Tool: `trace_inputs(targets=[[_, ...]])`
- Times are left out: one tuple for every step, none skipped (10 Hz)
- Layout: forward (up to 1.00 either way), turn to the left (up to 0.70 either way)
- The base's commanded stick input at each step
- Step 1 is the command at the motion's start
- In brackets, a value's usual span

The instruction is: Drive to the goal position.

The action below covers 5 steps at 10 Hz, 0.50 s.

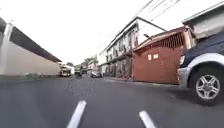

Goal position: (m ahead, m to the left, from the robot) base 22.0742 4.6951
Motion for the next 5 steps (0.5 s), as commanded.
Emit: trace_inputs(targets=[[1.00,0.00],[1.00,0.00],[1.00,0.00],[1.00,0.00],[1.00,0.00]])
